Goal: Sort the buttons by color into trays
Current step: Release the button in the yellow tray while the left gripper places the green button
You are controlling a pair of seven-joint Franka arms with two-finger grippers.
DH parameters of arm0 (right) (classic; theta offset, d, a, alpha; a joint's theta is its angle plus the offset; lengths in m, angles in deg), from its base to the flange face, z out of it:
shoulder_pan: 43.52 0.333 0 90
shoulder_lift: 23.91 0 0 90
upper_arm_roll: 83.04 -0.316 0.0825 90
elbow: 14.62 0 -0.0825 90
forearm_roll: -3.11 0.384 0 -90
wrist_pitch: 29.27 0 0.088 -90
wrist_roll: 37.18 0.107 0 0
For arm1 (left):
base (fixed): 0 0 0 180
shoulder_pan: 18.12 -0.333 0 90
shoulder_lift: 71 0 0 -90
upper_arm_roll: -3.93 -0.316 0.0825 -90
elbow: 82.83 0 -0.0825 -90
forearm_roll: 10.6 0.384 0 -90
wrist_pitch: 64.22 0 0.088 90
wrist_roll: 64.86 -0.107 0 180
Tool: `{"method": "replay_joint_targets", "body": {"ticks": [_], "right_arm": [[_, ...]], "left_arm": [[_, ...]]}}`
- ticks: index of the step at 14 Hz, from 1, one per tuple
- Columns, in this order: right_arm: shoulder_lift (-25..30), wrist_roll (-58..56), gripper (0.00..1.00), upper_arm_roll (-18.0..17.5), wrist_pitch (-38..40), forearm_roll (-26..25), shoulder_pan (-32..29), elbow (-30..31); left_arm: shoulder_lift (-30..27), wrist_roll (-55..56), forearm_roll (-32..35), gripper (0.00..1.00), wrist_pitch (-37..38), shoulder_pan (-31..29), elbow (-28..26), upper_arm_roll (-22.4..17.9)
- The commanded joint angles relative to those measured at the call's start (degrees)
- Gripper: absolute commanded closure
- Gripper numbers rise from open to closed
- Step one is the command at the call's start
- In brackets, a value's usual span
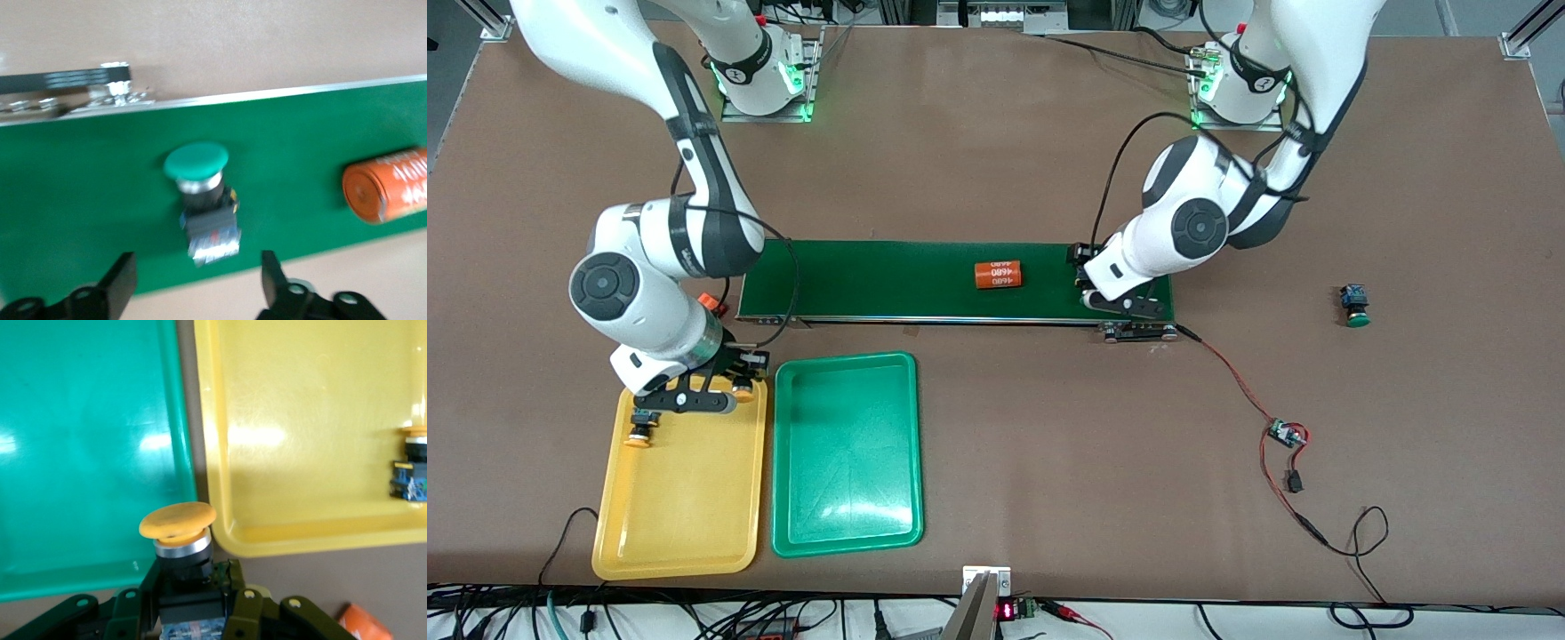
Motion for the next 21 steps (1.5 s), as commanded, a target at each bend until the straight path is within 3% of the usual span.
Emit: {"method": "replay_joint_targets", "body": {"ticks": [1, 4, 6, 8, 10, 11, 14, 16, 17, 21], "right_arm": [[-4.0, -2.3, 0.87, -0.7, -3.4, -0.8, -2.7, -2.4], [-7.3, -4.4, 0.87, -0.7, -7.2, -2.5, -5.8, -2.4], [-8.5, -6.0, 0.87, -0.7, -8.0, -2.5, -7.4, -2.4], [-9.4, -7.3, 0.87, -0.7, -9.0, -2.4, -8.7, -2.4], [-10.1, -7.3, 0.75, -0.7, -9.5, -2.3, -9.0, -2.7], [-10.2, -7.3, 0.51, -0.8, -10.0, -2.2, -9.0, -2.7], [-9.7, -7.2, 0.21, -0.8, -10.0, -1.9, -9.1, -2.7], [-9.6, -7.1, 0.12, -0.8, -9.9, -1.8, -8.8, -2.6], [-9.2, -6.7, 0.01, -1.0, -9.6, -1.8, -8.8, -2.2], [-1.0, -1.8, 0.0, -4.4, -9.1, -1.2, -8.3, 5.9]], "left_arm": [[-7.2, -0.1, -0.4, 0.0, 11.1, -3.0, 1.4, -0.3], [-7.9, -0.2, 11.7, 0.0, 20.5, -3.7, 4.5, -4.9], [-7.7, -0.3, 22.5, 0.0, 21.3, -3.9, 4.1, -7.9], [-6.5, -0.7, 26.8, 0.0, 21.2, -4.0, 4.0, -13.2], [-5.7, -1.8, 27.4, 0.0, 21.3, -4.1, 3.7, -17.6], [-5.4, -5.2, 27.4, 0.0, 20.9, -4.4, 2.6, -19.9], [-3.8, -11.8, 27.4, 0.0, 17.1, -4.6, 0.9, -25.9], [-3.8, -18.9, 27.1, 0.0, 9.8, -5.8, -2.6, -29.5], [-3.8, -20.9, 26.6, 0.0, 5.5, -6.2, -4.8, -31.1], [-3.8, -24.0, 26.5, 0.0, -10.3, -6.7, -12.2, -35.0]]}}
